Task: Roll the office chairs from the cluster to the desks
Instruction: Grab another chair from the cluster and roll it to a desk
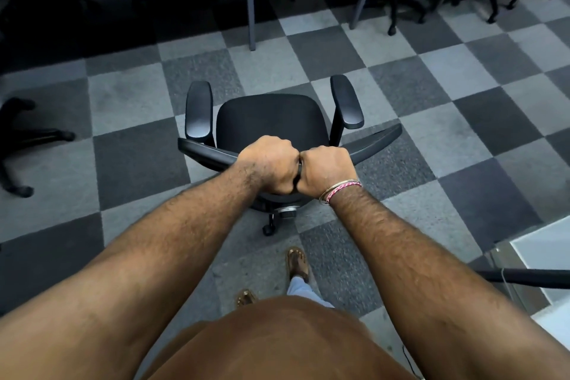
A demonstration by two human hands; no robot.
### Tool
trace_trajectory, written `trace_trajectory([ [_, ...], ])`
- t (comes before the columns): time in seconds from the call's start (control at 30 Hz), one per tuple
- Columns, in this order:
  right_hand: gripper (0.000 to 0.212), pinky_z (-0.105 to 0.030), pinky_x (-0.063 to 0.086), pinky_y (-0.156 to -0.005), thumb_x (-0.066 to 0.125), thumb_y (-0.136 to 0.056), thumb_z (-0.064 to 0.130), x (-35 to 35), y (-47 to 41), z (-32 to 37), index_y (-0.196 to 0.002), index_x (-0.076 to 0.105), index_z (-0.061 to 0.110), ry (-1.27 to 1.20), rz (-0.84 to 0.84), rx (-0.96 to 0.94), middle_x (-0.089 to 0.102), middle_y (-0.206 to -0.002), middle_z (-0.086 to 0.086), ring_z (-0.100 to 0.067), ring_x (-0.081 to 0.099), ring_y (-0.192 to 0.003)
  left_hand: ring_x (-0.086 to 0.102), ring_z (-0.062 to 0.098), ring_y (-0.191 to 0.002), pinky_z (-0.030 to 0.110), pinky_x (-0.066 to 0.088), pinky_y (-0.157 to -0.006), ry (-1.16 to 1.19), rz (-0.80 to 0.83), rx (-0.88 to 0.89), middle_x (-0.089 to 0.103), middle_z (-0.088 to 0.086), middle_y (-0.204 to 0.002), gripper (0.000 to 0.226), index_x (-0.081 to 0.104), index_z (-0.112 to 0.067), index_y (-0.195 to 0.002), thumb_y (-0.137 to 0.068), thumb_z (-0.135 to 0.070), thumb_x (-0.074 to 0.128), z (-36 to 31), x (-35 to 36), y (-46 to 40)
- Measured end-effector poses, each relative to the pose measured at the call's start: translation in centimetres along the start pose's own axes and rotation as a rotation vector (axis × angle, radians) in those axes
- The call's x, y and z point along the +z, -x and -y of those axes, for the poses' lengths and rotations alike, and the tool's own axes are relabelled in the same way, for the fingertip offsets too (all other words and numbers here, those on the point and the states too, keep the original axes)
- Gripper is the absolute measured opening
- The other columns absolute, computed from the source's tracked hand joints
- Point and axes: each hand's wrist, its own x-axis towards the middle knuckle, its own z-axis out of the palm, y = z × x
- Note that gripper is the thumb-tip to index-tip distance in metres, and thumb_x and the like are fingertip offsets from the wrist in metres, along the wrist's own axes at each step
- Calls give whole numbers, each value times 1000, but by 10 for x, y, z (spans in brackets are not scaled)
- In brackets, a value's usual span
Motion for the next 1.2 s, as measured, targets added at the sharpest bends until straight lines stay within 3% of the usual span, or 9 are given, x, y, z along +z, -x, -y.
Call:
trace_trajectory([
  [0.1, 17, -29, 36, -58, 56, -73, 36, 1, -7, -9, -76, 64, 22, -1, -17, 13, 70, -80, -1, -27, 68, -76, 53, 22, -60, 31, 47, -58, -18, -7, 30, 61, -4, -72, 27, 57, -24, -72, -84, -48, 51, 4, -5, -13],
  [0.27, 16, -29, 37, -56, 57, -72, 35, 4, -30, -24, -73, 65, 22, -14, -59, 47, 69, -76, -1, -26, 67, -72, 50, 20, -57, 31, 43, -56, -75, 2, 69, 43, -8, -61, 26, 52, -25, -69, -84, -47, 52, 20, -12, -42],
  [0.47, 13, -29, 36, -56, 58, -70, 33, 7, -76, -51, -73, 64, 22, -57, -82, 96, 68, -73, 0, -25, 66, -69, 46, 20, -56, 31, 41, -57, -118, 13, 84, 39, -8, -60, 32, 40, -25, -65, -83, -48, 52, 48, -27, -94],
  [1.03, 11, -31, 35, -57, 61, -67, 30, 14, -215, -190, -73, 65, 21, -120, -137, 138, 67, -71, -1, -28, 65, -65, 64, 21, -72, 32, 43, -60, -113, -20, -69, 68, -7, -82, 22, 60, -29, -85, -86, -49, 53, 90, -71, -278],
  [1.2, 10, -30, 33, -55, 63, -64, 28, 17, -257, -233, -69, 63, 20, -103, -166, 160, 65, -66, -1, -27, 63, -60, 57, 19, -66, 31, 45, -58, -108, -35, -48, 66, -7, -78, 23, 54, -29, -80, -85, -51, 52, 106, -83, -337],
])
